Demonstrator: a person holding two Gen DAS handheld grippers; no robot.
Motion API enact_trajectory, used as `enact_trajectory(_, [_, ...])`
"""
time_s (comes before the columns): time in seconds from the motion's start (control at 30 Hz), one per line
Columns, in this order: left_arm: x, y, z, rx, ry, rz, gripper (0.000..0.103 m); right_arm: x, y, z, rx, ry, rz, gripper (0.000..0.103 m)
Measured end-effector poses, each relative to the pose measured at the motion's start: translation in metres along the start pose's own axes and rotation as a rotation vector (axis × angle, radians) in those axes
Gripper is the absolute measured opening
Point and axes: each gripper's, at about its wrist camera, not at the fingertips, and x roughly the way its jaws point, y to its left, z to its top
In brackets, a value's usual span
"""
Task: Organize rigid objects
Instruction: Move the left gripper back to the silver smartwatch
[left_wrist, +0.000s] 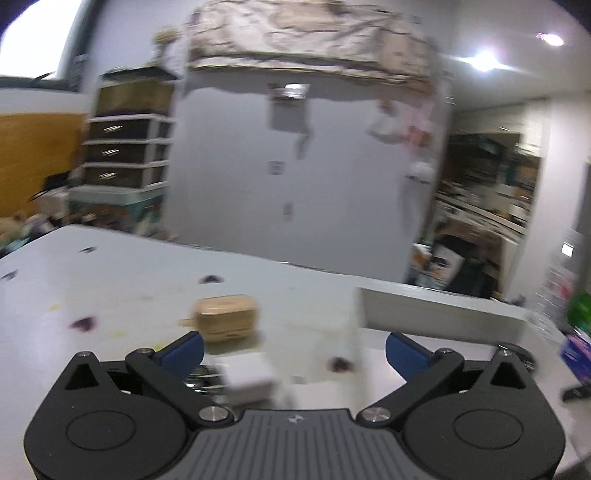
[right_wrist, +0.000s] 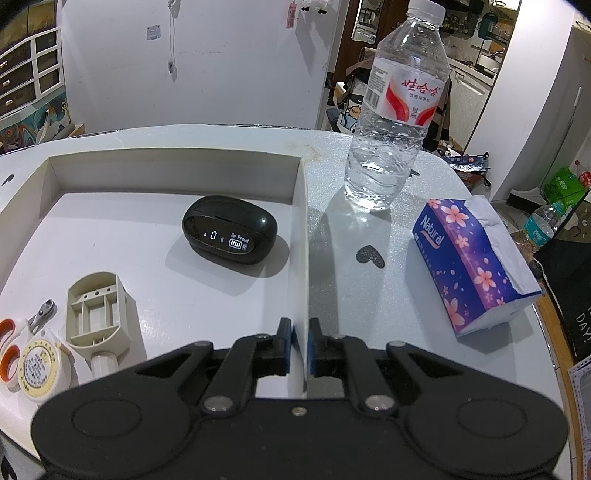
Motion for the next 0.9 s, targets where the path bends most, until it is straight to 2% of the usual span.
enact_trajectory(0.17, [0.008, 0.033, 0.002, -0.044, 0.025, 0.113, 0.103, 0.001, 0.000, 0.000, -0.001, 0.002, 0.000, 0.010])
enact_trajectory(0.37, [0.020, 0.061, -0.001, -0.071, 0.095, 0.237, 0.103, 0.001, 0.000, 0.000, -0.001, 0.002, 0.000, 0.010])
enact_trajectory(0.5, [0.027, 0.071, -0.005, -0.023, 0.157, 0.298, 0.103, 0.001, 0.000, 0.000, -0.001, 0.002, 0.000, 0.010])
enact_trajectory(0.6, [0.034, 0.073, -0.011, 0.053, 0.198, 0.369, 0.103, 0.001, 0.000, 0.000, -0.001, 0.002, 0.000, 0.010])
enact_trajectory(0.73, [0.041, 0.072, -0.019, 0.078, 0.245, 0.328, 0.103, 0.001, 0.000, 0.000, -0.001, 0.002, -0.001, 0.010])
enact_trajectory(0.9, [0.049, 0.062, -0.025, 0.067, 0.241, 0.270, 0.103, 0.001, 0.000, 0.000, -0.003, 0.002, -0.002, 0.010])
